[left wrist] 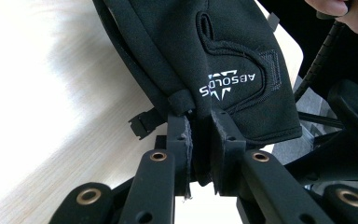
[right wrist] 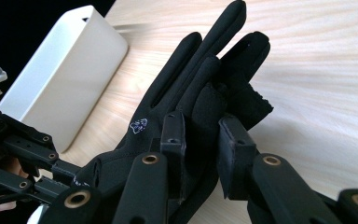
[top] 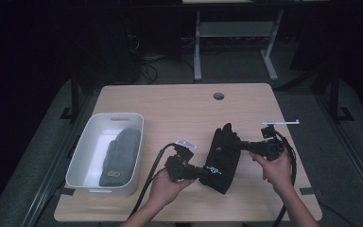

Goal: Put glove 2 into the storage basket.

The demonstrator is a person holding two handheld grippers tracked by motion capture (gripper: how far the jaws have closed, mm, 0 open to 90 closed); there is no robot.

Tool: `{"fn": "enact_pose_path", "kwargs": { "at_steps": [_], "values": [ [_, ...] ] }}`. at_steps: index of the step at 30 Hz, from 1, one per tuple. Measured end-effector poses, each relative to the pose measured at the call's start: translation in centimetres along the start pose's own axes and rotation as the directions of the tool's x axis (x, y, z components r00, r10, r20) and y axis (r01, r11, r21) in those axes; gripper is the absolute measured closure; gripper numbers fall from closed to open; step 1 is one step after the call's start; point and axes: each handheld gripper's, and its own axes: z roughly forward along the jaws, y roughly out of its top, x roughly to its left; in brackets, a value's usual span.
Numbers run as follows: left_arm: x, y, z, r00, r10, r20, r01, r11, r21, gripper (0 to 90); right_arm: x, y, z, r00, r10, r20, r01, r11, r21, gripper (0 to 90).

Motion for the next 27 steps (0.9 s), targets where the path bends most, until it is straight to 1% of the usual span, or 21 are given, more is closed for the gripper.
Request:
{"fn": "enact_pose_path", "kwargs": {
  "at_steps": [6, 10, 16, 23, 25, 27],
  "values": [
    [0.2, 0.0, -1.0, 1.0, -0.002, -0.009, 0.001, 0.9999, -0.013, 79.8, 0.9, 0.8, 0.3, 0.9998, -0.01, -0.014, 0.01, 1.0, -0.004, 73.8],
    [0.2, 0.1, -1.7, 0.9999, -0.002, -0.01, 0.002, 0.9997, -0.024, 79.8, 1.4, 1.2, 0.4, 0.9996, -0.007, -0.026, 0.007, 1.0, -0.007, 73.8],
    [0.4, 0.2, -2.8, 0.9999, 0.0, -0.012, -0.001, 0.9993, -0.037, 79.9, 2.1, 2.0, 0.7, 0.9991, -0.016, -0.04, 0.016, 1.0, -0.009, 73.8],
    [0.7, 0.3, -4.4, 0.9997, -0.001, -0.025, 0.0, 0.9984, -0.057, 79.9, 3.2, 3.3, 1.4, 0.9979, -0.026, -0.059, 0.025, 1.0, -0.008, 73.8],
    [0.9, 0.2, -4.9, 0.9995, -0.012, -0.028, 0.01, 0.998, -0.062, 79.9, 3.5, 3.6, 1.7, 0.9976, -0.025, -0.064, 0.025, 1.0, -0.004, 73.8],
    [1.0, 0.1, -5.4, 0.9995, -0.011, -0.03, 0.009, 0.9974, -0.071, 79.9, 3.9, 3.9, 2.0, 0.9971, -0.026, -0.071, 0.026, 1.0, -0.003, 73.8]
  ]
}}
